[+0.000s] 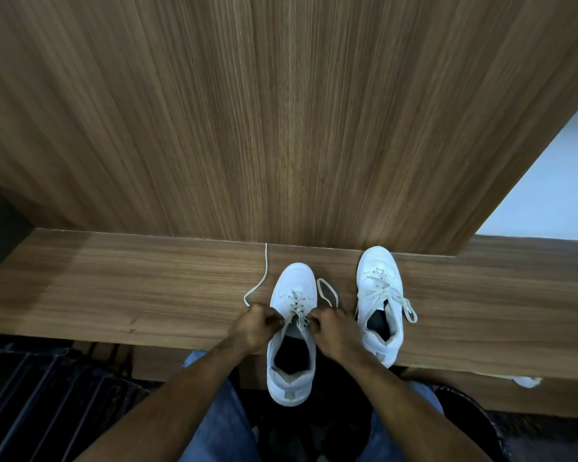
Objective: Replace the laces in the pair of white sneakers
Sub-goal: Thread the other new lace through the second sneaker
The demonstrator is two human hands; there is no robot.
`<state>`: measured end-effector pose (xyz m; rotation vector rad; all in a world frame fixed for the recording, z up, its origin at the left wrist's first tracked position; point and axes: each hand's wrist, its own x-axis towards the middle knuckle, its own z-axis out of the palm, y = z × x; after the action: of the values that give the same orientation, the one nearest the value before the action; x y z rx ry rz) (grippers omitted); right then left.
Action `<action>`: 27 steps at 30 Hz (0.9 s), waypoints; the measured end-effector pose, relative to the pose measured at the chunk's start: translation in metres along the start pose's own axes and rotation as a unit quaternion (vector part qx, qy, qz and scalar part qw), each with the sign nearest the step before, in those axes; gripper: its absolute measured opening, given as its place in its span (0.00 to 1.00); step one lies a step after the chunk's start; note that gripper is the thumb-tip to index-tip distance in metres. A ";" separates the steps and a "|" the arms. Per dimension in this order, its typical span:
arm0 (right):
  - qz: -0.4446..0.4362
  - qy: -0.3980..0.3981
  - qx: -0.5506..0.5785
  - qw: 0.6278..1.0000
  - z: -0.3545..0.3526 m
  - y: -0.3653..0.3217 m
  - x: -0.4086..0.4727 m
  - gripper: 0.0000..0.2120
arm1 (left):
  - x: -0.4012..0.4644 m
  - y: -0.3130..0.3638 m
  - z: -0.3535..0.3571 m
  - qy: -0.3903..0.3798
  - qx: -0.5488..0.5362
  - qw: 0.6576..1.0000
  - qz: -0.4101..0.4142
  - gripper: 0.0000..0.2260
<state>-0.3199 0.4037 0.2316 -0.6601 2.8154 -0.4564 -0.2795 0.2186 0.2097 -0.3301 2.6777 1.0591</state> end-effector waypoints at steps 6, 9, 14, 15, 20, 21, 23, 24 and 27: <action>-0.069 0.009 -0.196 0.978 -0.011 0.008 0.004 0.11 | -0.001 0.015 -0.015 0.071 0.334 0.940 0.001 0.14; -0.065 0.000 -0.185 0.981 -0.014 0.003 0.003 0.11 | 0.002 0.008 -0.013 0.070 0.365 0.928 -0.016 0.15; 0.051 -0.104 0.114 0.987 -0.021 0.009 0.006 0.12 | 0.002 0.007 -0.011 0.099 0.253 0.962 -0.017 0.11; 0.081 -0.127 0.227 0.962 -0.026 0.011 0.007 0.13 | 0.000 0.010 -0.012 0.125 0.203 0.971 -0.001 0.09; 0.183 -0.058 0.524 0.830 -0.065 0.007 0.011 0.14 | -0.014 0.045 -0.010 0.141 0.056 0.976 0.158 0.07; 0.187 -0.048 0.548 0.814 -0.072 0.004 0.013 0.13 | -0.016 0.052 -0.007 0.121 0.034 0.977 0.172 0.09; 0.181 -0.033 0.578 0.795 -0.082 -0.003 0.015 0.13 | -0.016 0.063 0.003 0.108 -0.008 0.978 0.176 0.12; 0.175 -0.029 0.592 0.787 -0.087 -0.007 0.016 0.13 | -0.015 0.066 0.008 0.103 -0.039 0.981 0.160 0.13; 0.166 -0.016 0.634 0.755 -0.094 -0.018 0.016 0.13 | -0.014 0.079 0.018 0.079 -0.177 0.973 0.122 0.11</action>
<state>-0.3524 0.4041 0.3229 0.1479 1.7832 -1.8972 -0.2870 0.2888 0.2510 -0.1535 2.7081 1.6579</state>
